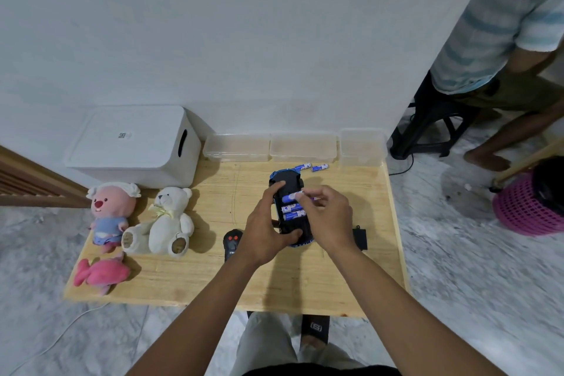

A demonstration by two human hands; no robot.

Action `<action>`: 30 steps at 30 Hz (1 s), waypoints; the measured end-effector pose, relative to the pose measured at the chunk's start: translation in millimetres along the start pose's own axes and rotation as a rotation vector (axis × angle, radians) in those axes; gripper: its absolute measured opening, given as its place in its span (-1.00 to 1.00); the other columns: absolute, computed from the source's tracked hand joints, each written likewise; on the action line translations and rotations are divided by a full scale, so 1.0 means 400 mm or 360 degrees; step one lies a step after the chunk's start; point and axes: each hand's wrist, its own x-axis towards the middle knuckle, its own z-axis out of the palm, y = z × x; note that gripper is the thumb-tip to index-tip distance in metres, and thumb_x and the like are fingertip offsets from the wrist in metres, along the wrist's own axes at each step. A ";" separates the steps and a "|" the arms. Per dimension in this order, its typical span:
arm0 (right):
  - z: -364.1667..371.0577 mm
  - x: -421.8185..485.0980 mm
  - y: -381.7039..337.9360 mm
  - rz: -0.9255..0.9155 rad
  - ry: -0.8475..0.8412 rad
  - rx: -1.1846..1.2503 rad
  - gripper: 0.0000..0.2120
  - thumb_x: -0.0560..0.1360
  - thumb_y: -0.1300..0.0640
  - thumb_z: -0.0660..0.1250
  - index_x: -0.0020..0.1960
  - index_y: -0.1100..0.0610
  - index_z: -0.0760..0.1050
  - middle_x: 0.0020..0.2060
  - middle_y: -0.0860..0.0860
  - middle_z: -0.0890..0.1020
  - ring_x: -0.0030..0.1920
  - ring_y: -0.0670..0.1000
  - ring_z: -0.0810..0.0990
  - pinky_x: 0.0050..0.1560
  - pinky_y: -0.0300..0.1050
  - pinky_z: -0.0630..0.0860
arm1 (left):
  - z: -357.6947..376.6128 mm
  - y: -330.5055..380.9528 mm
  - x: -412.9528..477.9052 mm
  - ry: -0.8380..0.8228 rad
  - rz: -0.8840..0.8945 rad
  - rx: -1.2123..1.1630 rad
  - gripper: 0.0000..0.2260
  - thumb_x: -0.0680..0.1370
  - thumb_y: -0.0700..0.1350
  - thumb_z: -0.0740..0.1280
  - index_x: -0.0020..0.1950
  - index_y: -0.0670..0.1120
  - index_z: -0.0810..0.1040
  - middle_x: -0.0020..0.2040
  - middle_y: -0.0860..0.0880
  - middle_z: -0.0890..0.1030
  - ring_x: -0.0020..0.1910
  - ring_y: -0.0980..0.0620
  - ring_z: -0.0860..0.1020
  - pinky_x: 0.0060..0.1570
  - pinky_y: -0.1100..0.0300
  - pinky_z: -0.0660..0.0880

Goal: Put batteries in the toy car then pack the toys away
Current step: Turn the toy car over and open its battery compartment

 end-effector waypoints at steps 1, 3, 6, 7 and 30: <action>-0.013 0.003 -0.009 0.0007 0.0007 0.0084 -0.95 0.53 0.10 0.44 -0.03 0.04 0.58 -0.15 -0.21 0.71 -0.06 -0.24 0.66 -0.11 -0.43 0.49 | -0.004 -0.002 -0.003 -0.0004 -0.0018 -0.0016 -0.09 0.36 -0.27 0.62 0.55 0.20 0.26 0.26 0.22 0.51 0.15 0.08 0.63 -0.01 0.38 0.58; -0.044 0.014 -0.027 0.0097 -0.0020 0.0175 -0.95 0.58 0.15 0.31 0.03 0.03 0.49 -0.14 -0.16 0.73 -0.04 -0.18 0.66 -0.15 -0.34 0.49 | -0.007 -0.005 -0.008 -0.0020 -0.0039 -0.0025 -0.10 0.37 -0.26 0.62 0.56 0.20 0.25 0.26 0.22 0.49 0.20 0.06 0.60 0.00 0.40 0.56; -0.070 0.025 -0.038 0.0183 -0.0147 -0.0075 -0.84 0.62 0.13 0.13 0.03 0.02 0.49 -0.13 -0.07 0.67 -0.08 -0.03 0.60 -0.20 -0.19 0.40 | -0.003 -0.003 -0.013 -0.0030 -0.0039 -0.0020 -0.10 0.37 -0.25 0.62 0.56 0.20 0.25 0.26 0.21 0.49 0.25 0.08 0.57 0.02 0.38 0.57; -0.069 0.024 -0.040 0.0166 -0.0210 -0.0242 -0.83 0.62 0.09 0.14 -0.01 0.02 0.51 -0.11 -0.06 0.63 -0.13 -0.01 0.57 -0.24 -0.16 0.37 | 0.000 -0.001 -0.014 -0.0031 -0.0036 -0.0019 -0.10 0.37 -0.25 0.62 0.55 0.20 0.25 0.26 0.21 0.50 0.24 0.08 0.57 0.02 0.37 0.57; -0.003 -0.006 -0.032 0.0162 -0.0143 -0.0960 -0.72 0.29 -0.20 0.37 -0.08 -0.09 0.47 -0.24 -0.18 0.58 -0.16 -0.05 0.56 -0.21 -0.14 0.47 | 0.024 0.018 -0.013 -0.0008 0.0042 0.0195 -0.08 0.34 -0.08 0.61 0.58 0.25 0.22 0.32 0.03 0.51 0.23 0.01 0.56 0.15 -0.07 0.61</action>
